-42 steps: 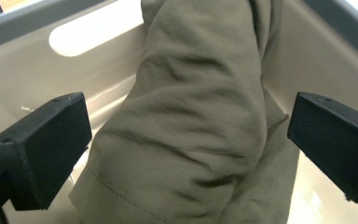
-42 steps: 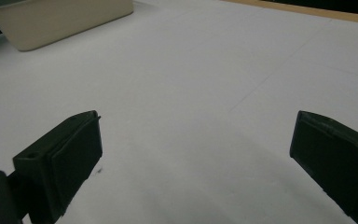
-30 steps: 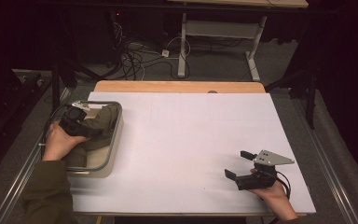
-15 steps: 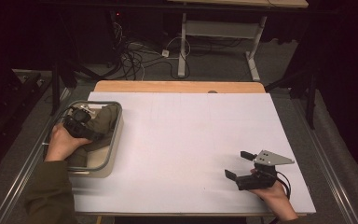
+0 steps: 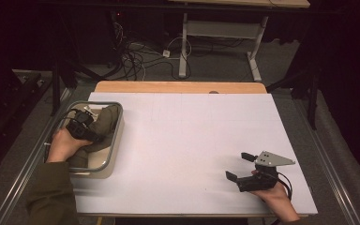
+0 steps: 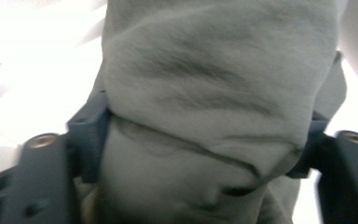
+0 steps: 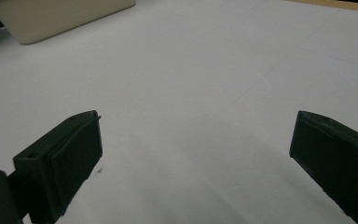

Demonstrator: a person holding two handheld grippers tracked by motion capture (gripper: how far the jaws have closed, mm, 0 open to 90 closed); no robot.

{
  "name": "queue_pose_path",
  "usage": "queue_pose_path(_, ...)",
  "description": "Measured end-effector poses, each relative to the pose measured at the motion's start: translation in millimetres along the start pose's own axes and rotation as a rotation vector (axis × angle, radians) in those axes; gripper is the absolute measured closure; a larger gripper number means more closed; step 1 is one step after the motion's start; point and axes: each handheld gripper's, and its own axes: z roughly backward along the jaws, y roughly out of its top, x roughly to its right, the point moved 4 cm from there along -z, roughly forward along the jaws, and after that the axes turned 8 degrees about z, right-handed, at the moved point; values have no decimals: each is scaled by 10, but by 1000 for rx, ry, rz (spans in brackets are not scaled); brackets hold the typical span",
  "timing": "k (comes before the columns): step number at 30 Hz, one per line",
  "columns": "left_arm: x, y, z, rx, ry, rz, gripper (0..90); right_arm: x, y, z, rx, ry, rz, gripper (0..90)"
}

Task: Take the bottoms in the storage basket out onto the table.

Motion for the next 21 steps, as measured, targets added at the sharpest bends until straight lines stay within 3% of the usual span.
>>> queue_pose_path(6, 21, -7, 32, -5, -23, 3, 525, -8, 0, -5, -3, 2, 2, 31)
queue_pose_path(9, 37, -13, 46, -8, -32, -7, 579, -4, -3, -5, -7, -1, 1, 33)
queue_pose_path(10, 39, -13, 53, -11, -36, -5, 643, -4, -3, -3, -7, -2, 2, 34)
queue_pose_path(17, 29, -9, 96, -13, -58, 23, 694, -2, -5, -5, -9, -4, 1, 38)
queue_pose_path(21, 10, -6, 152, 10, -65, 42, 698, -10, -6, -6, -8, -1, 5, 39)
